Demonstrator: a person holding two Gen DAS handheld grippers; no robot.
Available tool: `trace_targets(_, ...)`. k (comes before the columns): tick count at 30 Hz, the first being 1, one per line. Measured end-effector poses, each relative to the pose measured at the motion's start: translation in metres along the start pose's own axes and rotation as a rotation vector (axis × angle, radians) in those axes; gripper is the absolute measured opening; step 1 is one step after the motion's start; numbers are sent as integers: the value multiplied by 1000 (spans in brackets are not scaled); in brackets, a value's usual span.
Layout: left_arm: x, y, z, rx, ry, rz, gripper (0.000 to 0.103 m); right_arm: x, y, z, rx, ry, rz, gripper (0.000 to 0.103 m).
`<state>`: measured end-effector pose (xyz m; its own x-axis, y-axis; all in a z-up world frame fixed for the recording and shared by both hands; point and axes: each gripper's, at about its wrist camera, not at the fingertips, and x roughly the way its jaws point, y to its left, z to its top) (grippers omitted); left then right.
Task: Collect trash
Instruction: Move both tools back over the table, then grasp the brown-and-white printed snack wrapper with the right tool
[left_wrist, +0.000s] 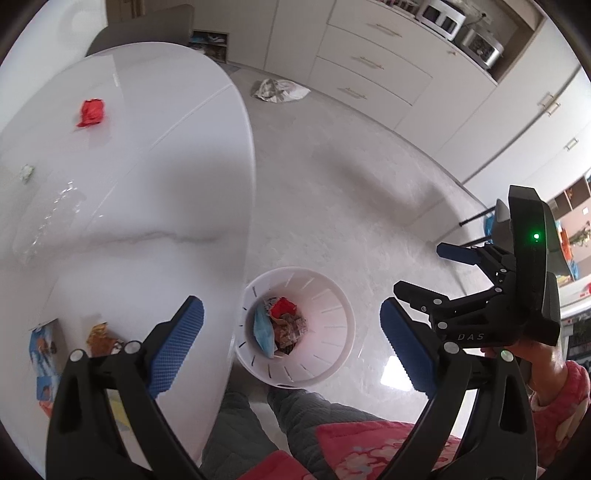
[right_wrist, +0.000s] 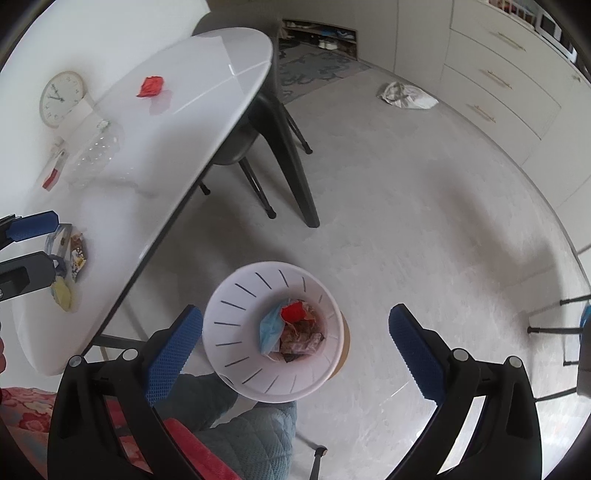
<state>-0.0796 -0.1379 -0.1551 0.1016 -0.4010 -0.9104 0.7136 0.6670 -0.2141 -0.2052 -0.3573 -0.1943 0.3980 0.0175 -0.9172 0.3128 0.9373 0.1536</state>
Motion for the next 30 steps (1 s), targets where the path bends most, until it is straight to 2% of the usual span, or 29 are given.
trace_targets(10, -33, 33, -13, -91, -57, 41, 92, -10, 37, 16, -82, -35, 42, 100)
trace_targets(16, -63, 68, -37, -171, -106, 102, 92, -11, 88, 37, -208, -56, 124, 100)
trace_targets(23, -103, 133, -79, -362, -153, 236, 92, 6, 159, 49, -383, -19, 246, 100)
trace_targets(30, -121, 180, -135, -545, -152, 331, 92, 44, 230, 52, -533, 66, 354, 100)
